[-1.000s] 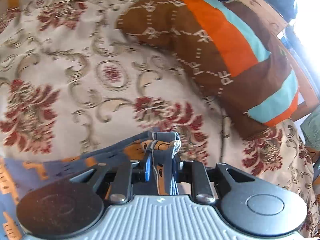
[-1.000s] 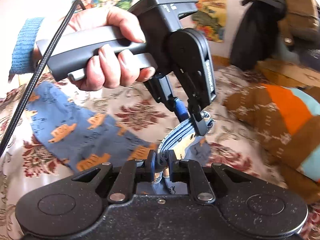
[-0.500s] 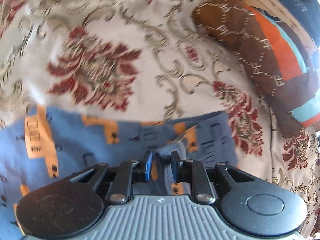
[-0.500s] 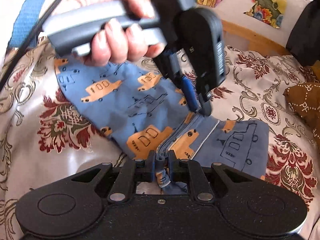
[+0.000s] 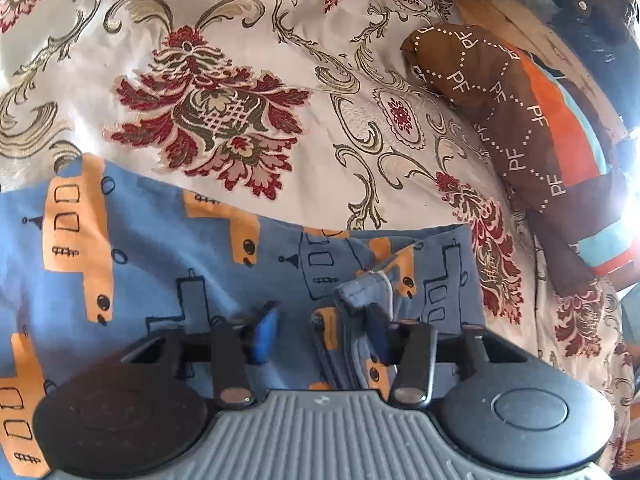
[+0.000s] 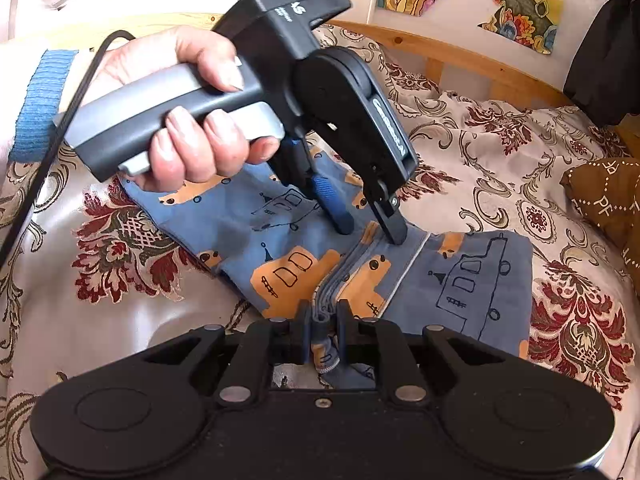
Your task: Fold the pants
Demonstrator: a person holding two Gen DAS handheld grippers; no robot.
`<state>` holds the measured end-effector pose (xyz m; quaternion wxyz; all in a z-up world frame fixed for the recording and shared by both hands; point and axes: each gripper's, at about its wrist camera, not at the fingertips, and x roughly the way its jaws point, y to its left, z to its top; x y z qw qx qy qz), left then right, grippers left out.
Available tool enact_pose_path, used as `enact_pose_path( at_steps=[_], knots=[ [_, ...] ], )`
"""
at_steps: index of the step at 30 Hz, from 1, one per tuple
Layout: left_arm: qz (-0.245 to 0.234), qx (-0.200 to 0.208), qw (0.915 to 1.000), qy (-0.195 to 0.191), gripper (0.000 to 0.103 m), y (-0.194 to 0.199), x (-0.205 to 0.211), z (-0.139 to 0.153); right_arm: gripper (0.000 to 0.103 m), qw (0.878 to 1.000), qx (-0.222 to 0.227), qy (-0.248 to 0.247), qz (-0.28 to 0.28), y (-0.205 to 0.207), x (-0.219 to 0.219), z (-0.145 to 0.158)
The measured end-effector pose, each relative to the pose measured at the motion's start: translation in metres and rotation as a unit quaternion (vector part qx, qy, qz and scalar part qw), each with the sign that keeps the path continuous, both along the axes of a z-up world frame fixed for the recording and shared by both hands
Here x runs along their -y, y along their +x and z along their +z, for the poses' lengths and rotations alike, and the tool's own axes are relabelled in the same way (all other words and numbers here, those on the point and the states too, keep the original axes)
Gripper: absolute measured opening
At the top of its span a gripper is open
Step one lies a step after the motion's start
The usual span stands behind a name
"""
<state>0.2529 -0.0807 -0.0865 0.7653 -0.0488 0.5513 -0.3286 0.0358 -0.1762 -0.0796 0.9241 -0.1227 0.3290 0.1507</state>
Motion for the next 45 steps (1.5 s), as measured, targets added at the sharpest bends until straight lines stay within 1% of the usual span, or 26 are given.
enact_pose_path(
  at_steps=[1,3,6,8,13,15,18,20,23,24,25,26,28,30,33,36,39,43,45],
  knots=[
    [0.002,-0.007,1.0000,-0.005,0.030,0.000,0.000,0.000,0.013,1.000,0.001,-0.002,0.000,0.000,-0.001,0.000],
    [0.010,-0.015,0.9998,-0.008,0.025,0.001,0.000,0.001,0.013,1.000,0.003,-0.002,-0.001,-0.001,-0.001,0.001],
    [0.015,-0.015,0.9997,-0.014,0.022,0.001,-0.002,0.005,0.013,1.000,0.007,0.002,-0.001,-0.001,-0.001,0.004],
    [0.017,-0.013,0.9996,-0.019,0.021,0.003,-0.007,0.011,0.013,1.000,0.011,0.011,-0.004,-0.002,-0.001,0.009],
    [0.022,0.004,0.9997,-0.005,0.020,0.009,-0.021,0.024,0.013,0.999,0.022,0.029,0.011,-0.001,-0.013,0.020],
    [0.027,0.010,0.9996,-0.001,0.013,0.012,-0.029,0.028,0.011,0.999,0.024,0.033,0.031,0.000,-0.021,0.022],
    [0.029,0.004,0.9995,-0.011,0.013,0.018,-0.040,0.030,0.011,0.997,0.032,0.027,0.060,0.002,-0.039,0.023],
    [0.030,0.000,0.9996,-0.003,0.013,0.020,-0.044,0.026,0.011,0.997,0.034,0.012,0.073,0.005,-0.051,0.019],
    [0.029,-0.003,0.9996,0.002,0.012,0.021,-0.048,0.020,0.011,0.998,0.034,-0.001,0.061,0.007,-0.057,0.016],
    [0.032,-0.006,0.9995,-0.001,0.012,0.022,-0.049,0.018,0.013,0.998,0.043,-0.016,0.053,0.005,-0.058,0.015],
    [0.034,-0.009,0.9994,-0.005,0.012,0.023,-0.050,0.016,0.019,0.997,0.051,-0.027,0.047,0.003,-0.059,0.014],
    [0.035,-0.011,0.9993,-0.006,0.013,0.024,-0.050,0.015,0.022,0.997,0.055,-0.034,0.043,0.002,-0.058,0.012],
    [0.033,-0.011,0.9994,-0.004,0.013,0.026,-0.049,0.012,0.022,0.996,0.060,-0.054,0.034,0.001,-0.058,0.009],
    [0.031,-0.010,0.9995,0.000,0.013,0.026,-0.047,0.010,0.024,0.996,0.056,-0.068,0.033,0.000,-0.057,0.004],
    [0.033,-0.011,0.9994,0.001,0.013,0.026,-0.046,0.009,0.024,0.996,0.044,-0.066,0.031,0.004,-0.058,-0.001],
    [0.032,-0.011,0.9994,0.000,0.013,0.026,-0.046,0.009,0.030,0.997,0.039,-0.058,0.036,0.004,-0.059,-0.001],
    [0.029,-0.008,0.9995,0.003,0.013,0.026,-0.045,0.010,0.031,0.996,0.041,-0.064,0.037,0.004,-0.061,-0.002],
    [0.028,-0.005,0.9996,0.005,0.013,0.026,-0.044,0.010,0.031,0.997,0.041,-0.066,0.028,0.007,-0.061,-0.003],
    [0.028,-0.005,0.9996,0.005,0.013,0.026,-0.044,0.010,0.025,0.997,0.038,-0.062,0.027,0.009,-0.060,-0.004]
  ],
)
